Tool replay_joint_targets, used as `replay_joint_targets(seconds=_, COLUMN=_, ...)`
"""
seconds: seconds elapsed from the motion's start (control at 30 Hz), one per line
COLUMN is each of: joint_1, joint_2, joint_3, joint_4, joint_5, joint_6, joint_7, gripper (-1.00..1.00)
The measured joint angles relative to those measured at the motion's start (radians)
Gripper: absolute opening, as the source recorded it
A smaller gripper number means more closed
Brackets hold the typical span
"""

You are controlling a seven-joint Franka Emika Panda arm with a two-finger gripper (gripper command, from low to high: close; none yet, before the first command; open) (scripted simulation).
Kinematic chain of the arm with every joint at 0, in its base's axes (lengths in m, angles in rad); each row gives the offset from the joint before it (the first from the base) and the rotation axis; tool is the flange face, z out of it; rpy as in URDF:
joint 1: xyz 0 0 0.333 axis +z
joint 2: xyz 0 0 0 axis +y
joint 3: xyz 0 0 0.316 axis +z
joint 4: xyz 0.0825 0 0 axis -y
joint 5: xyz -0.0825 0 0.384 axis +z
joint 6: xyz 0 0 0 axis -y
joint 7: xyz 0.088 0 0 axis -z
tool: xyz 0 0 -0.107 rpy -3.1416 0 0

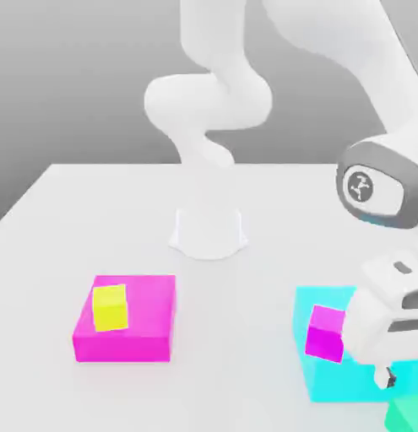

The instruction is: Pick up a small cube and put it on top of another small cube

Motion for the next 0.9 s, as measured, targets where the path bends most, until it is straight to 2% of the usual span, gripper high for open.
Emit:
replay_joint_targets(seconds=0.1, joint_1=0.038, joint_2=0.108, joint_3=-0.038, joint_4=0.024, joint_5=-0.040, joint_6=0.073, joint_7=0.034, gripper=0.00)
replay_joint_targets(seconds=0.13, joint_1=0.052, joint_2=0.139, joint_3=-0.055, joint_4=0.031, joint_5=-0.051, joint_6=0.096, joint_7=0.042, gripper=-1.00)
replay_joint_targets(seconds=0.33, joint_1=0.058, joint_2=0.154, joint_3=-0.063, joint_4=0.035, joint_5=-0.057, joint_6=0.109, joint_7=0.046, gripper=-1.00)
replay_joint_targets(seconds=0.47, joint_1=0.025, joint_2=0.054, joint_3=-0.017, joint_4=0.010, joint_5=-0.004, joint_6=0.034, joint_7=0.009, gripper=-1.00)
replay_joint_targets(seconds=0.7, joint_1=-0.079, joint_2=-0.076, joint_3=0.000, joint_4=-0.046, joint_5=0.028, joint_6=-0.081, joint_7=-0.178, gripper=-1.00)
replay_joint_targets(seconds=0.9, joint_1=-0.170, joint_2=-0.223, joint_3=0.016, joint_4=-0.123, joint_5=0.109, joint_6=-0.152, joint_7=-0.393, gripper=-1.00)
